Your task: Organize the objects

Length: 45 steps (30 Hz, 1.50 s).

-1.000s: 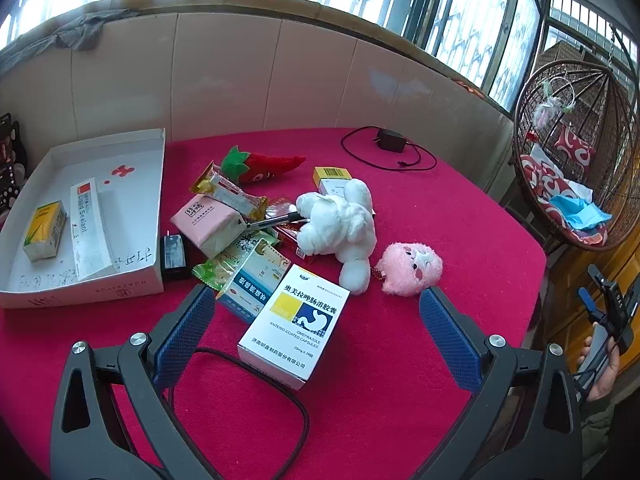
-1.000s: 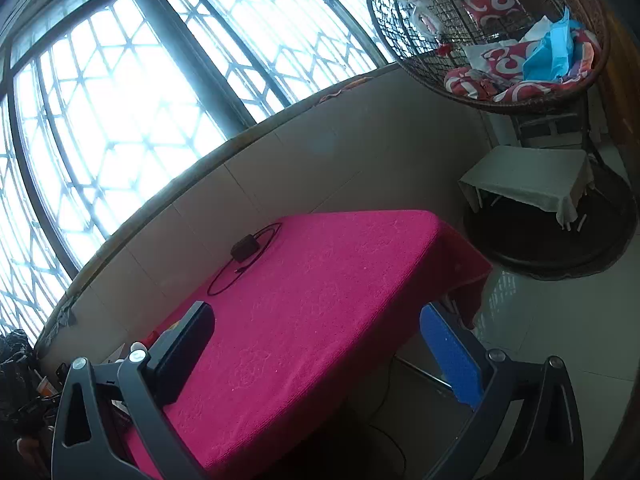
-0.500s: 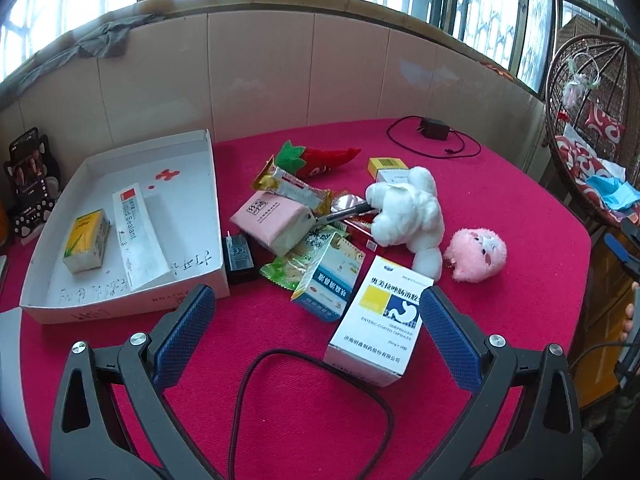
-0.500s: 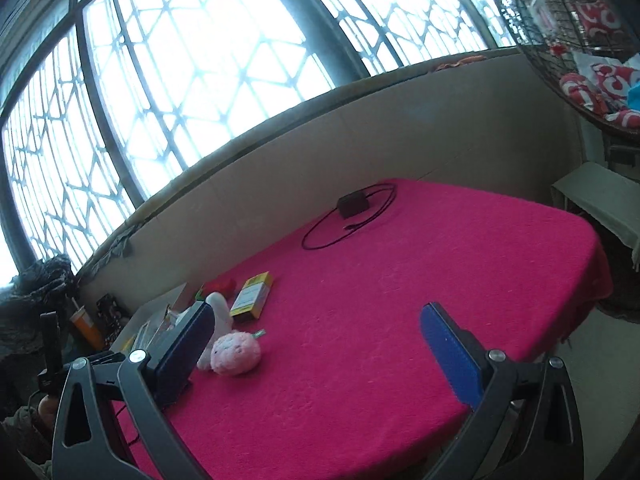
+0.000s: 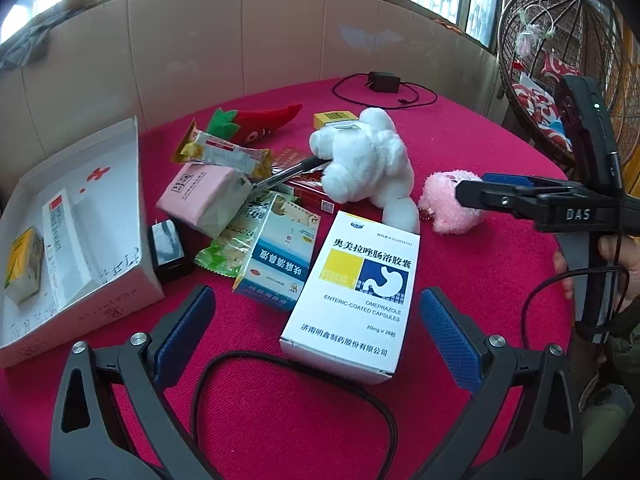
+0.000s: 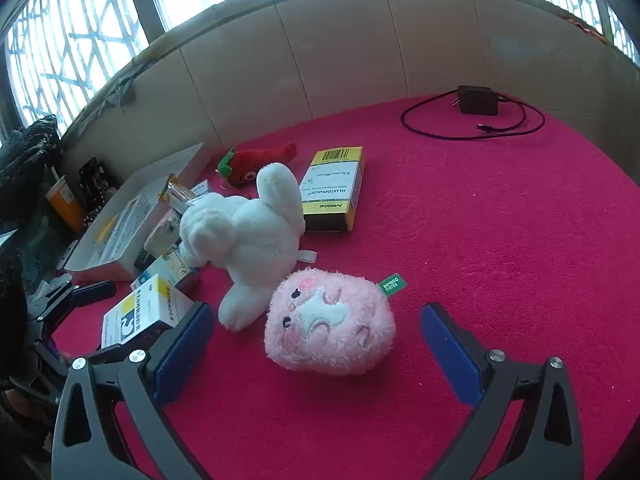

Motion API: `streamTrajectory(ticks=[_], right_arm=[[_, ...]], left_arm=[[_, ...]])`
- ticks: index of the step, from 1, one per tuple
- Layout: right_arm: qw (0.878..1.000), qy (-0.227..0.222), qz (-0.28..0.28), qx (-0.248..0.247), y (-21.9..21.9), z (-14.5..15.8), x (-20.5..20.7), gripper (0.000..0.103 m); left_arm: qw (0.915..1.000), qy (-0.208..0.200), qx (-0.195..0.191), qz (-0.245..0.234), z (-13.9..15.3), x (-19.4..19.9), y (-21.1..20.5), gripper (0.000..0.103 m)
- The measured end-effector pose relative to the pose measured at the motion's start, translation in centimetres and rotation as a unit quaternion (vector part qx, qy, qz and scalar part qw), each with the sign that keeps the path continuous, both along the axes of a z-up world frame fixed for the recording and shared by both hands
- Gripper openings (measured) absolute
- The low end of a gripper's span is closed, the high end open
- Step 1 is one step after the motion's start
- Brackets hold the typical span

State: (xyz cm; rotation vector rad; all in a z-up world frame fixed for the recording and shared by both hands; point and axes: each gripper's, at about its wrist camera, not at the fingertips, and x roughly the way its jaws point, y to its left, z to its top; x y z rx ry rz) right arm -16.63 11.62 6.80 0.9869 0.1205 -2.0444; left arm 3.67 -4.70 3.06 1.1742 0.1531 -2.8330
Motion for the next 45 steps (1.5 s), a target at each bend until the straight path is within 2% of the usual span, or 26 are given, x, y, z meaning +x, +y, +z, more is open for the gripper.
streamTrajectory(ticks=[4,6,7,8,9,10,17,24,29,35,38,45], right_arm=[[0.999,-0.026,-0.009,0.031,-1.3,-1.7,-0.2,0.103],[0.999,-0.023,-0.018,0.036,-1.6,-2.2,-0.1,0.102],[0.999,-0.015,-0.021,0.040,-1.7,-2.2,0.1,0.102],[0.999,-0.008,-0.025,0.048,-1.8,-2.2,0.2,0.093],[0.998,-0.001,-0.028,0.051,-1.9,-2.2,0.4,0.074],[0.998,0.003,-0.029,0.053,-1.7,-2.1,0.5,0.062],[0.999,-0.009,-0.035,0.027,-0.2,-1.9,1.0,0.060],[0.998,-0.004,-0.058,-0.008,1.6,0.0,1.8,0.060],[0.998,0.001,-0.058,-0.024,1.9,1.3,2.6,0.060],[0.998,0.004,-0.051,-0.034,1.6,1.9,3.9,0.060],[0.998,0.009,-0.046,-0.044,1.5,2.4,4.5,0.060],[0.998,0.021,-0.031,-0.046,0.8,3.0,5.6,0.061]], left_arm=[[0.9998,-0.003,-0.005,-0.017,-0.3,-0.8,0.8,0.100],[0.9998,-0.011,-0.005,-0.018,-0.8,-1.1,0.9,0.088],[0.9997,-0.014,-0.005,-0.020,-1.0,-1.1,1.0,0.068],[0.9995,-0.018,-0.001,-0.025,-1.3,-1.1,1.1,0.059],[0.9995,-0.022,0.000,-0.024,-1.5,-1.0,1.2,0.052],[0.9996,-0.018,0.001,-0.022,-1.4,-0.8,1.2,0.051],[0.9994,0.019,0.029,0.005,-0.5,1.5,0.7,0.050],[0.9976,0.058,0.026,0.027,0.8,3.1,0.6,0.050],[0.9965,0.071,0.033,0.029,1.1,3.7,0.4,0.050],[0.9921,0.108,0.047,0.044,2.1,5.2,-0.5,0.050],[0.9889,0.128,0.038,0.065,2.8,6.1,-1.2,0.050],[0.9853,0.135,0.037,0.098,2.8,6.9,-2.3,0.050]])
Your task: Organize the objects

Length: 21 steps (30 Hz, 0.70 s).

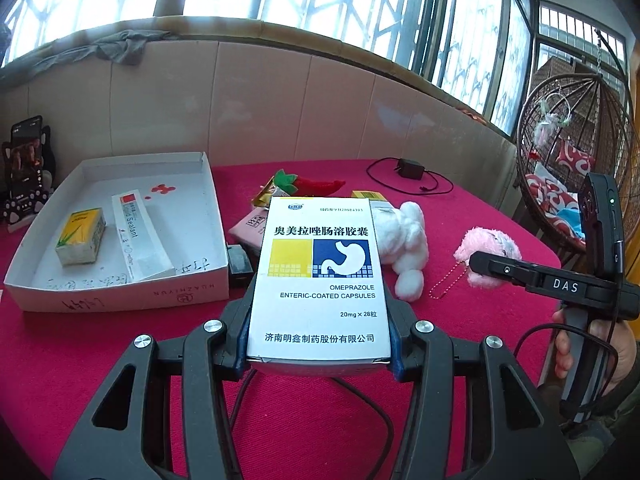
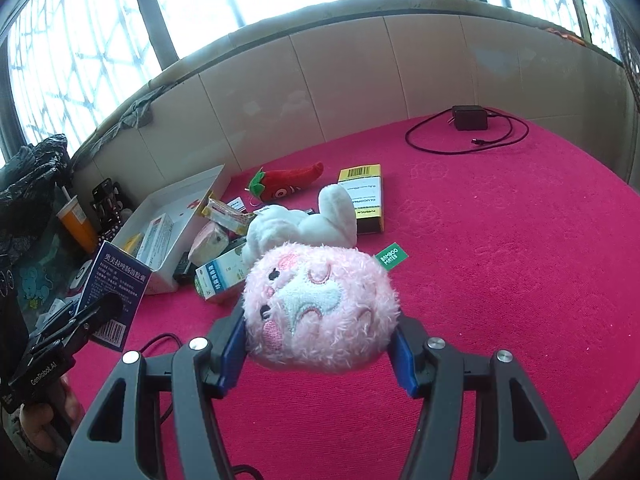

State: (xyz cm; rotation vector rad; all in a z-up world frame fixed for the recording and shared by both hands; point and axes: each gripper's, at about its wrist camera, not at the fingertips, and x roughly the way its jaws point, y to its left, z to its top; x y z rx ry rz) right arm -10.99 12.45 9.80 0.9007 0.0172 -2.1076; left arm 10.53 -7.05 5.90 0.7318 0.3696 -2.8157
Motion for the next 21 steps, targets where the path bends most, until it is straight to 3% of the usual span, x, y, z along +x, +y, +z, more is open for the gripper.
streamTrajectory(ticks=[21], right_arm=[[1.000,0.019,0.023,0.000,-1.0,0.9,1.9,0.061]], left_arm=[[0.9995,0.000,-0.003,0.031,-0.3,1.5,-0.6,0.050]])
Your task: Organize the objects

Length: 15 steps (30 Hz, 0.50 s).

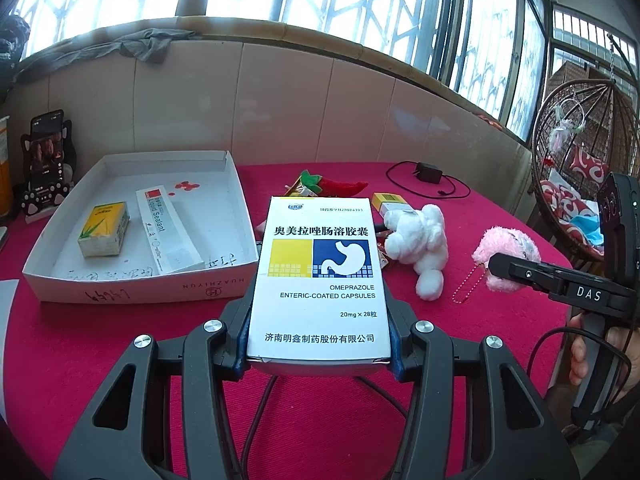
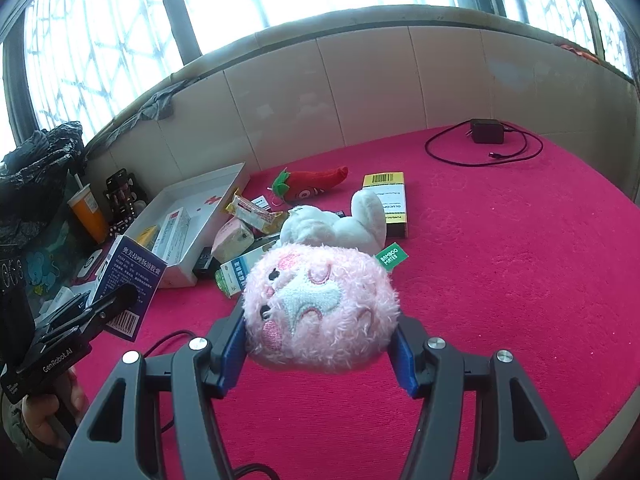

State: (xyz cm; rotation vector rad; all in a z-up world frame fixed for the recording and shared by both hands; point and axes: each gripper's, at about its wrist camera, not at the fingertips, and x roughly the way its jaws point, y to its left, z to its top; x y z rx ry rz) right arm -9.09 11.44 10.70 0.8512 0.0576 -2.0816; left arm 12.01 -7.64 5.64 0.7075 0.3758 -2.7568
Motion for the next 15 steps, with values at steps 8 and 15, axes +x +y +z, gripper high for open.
streamTrajectory(ticks=[8,15], right_arm=[[1.000,0.011,0.012,-0.004,-0.3,0.5,0.7,0.061],[1.000,0.017,0.022,0.001,-0.8,0.7,1.3,0.061]], left_arm=[[1.0000,0.004,0.006,0.006,-0.1,0.4,-0.4,0.050],[0.9999,0.006,0.011,0.012,-0.2,0.8,-0.8,0.050]])
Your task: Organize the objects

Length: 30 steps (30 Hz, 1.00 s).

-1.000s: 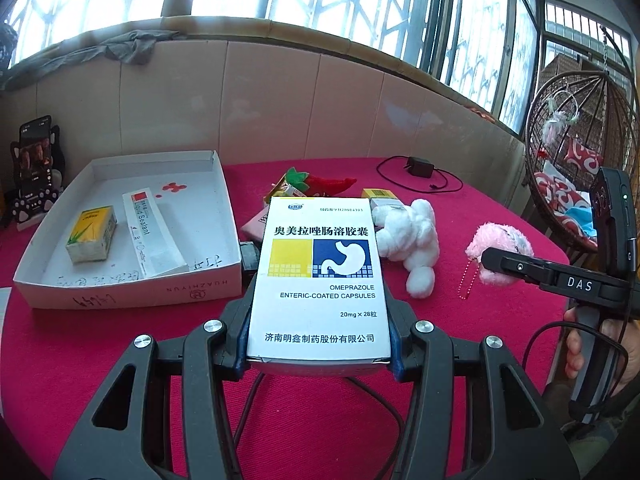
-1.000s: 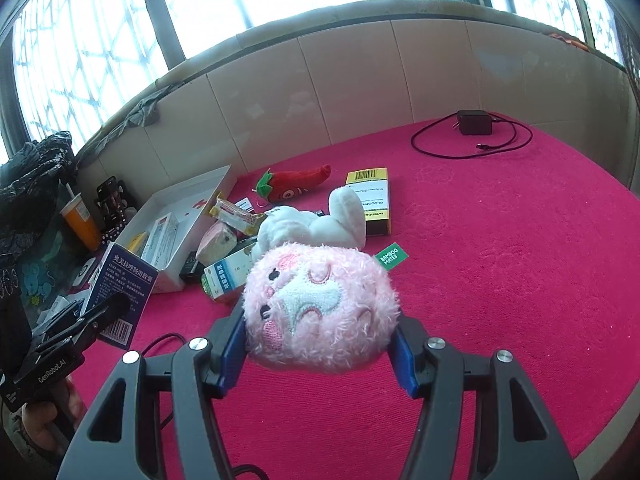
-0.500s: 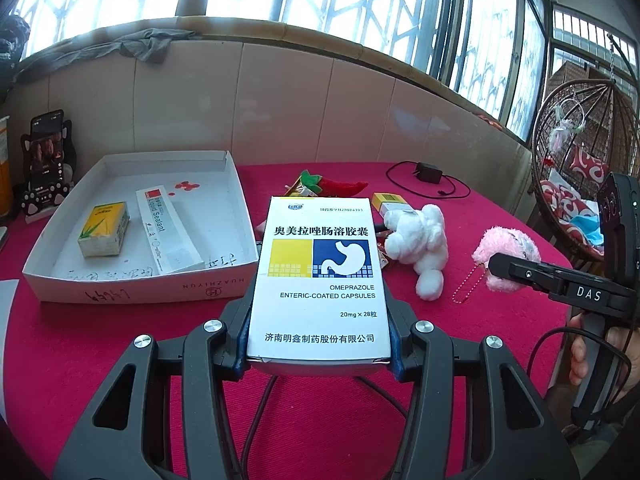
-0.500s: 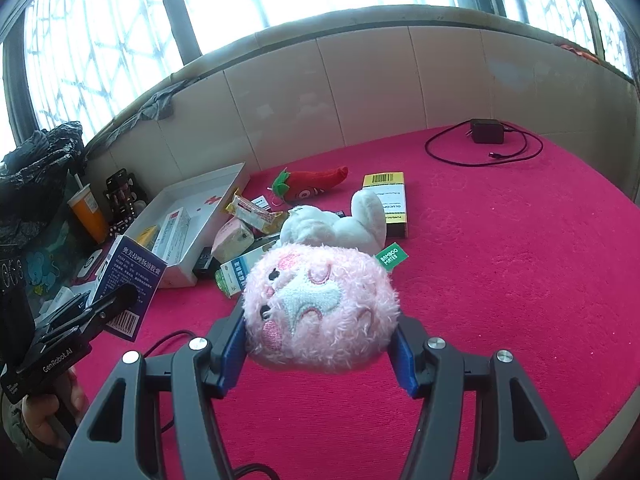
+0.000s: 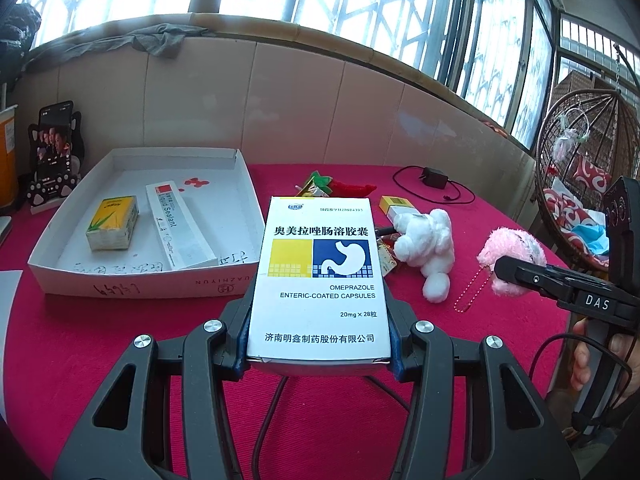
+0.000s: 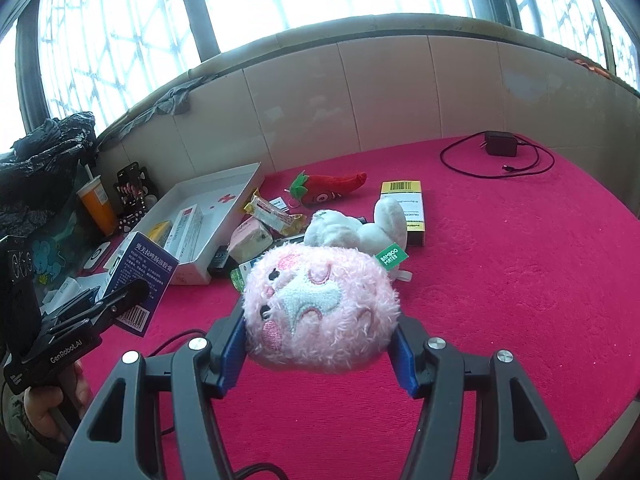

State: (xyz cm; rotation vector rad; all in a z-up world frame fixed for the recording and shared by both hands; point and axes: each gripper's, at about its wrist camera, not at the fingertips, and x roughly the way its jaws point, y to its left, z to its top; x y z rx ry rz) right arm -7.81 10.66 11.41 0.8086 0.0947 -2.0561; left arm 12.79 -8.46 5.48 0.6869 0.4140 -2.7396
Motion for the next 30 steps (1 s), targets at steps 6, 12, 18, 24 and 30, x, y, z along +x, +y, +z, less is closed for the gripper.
streamTrajectory(ticks=[6,12,18,24,30], right_arm=[[1.000,0.013,0.013,0.003,-0.7,0.5,0.7,0.061],[0.999,0.038,0.030,0.006,-1.8,1.4,1.9,0.061],[0.997,0.057,0.045,0.016,-3.1,1.8,2.9,0.061],[0.995,0.079,0.060,0.026,-4.7,2.4,3.8,0.061],[0.993,0.084,0.078,0.012,-6.6,3.3,4.4,0.062]], left_arm=[[1.0000,0.006,0.005,0.005,0.0,0.5,-0.5,0.050],[0.9998,0.010,0.015,0.013,-0.1,1.1,-1.1,0.050],[0.9993,0.018,0.022,0.023,-0.1,1.9,-1.8,0.050],[0.9988,0.023,0.027,0.033,-0.1,2.6,-2.4,0.050],[0.9982,0.027,0.029,0.045,-0.2,3.5,-3.2,0.050]])
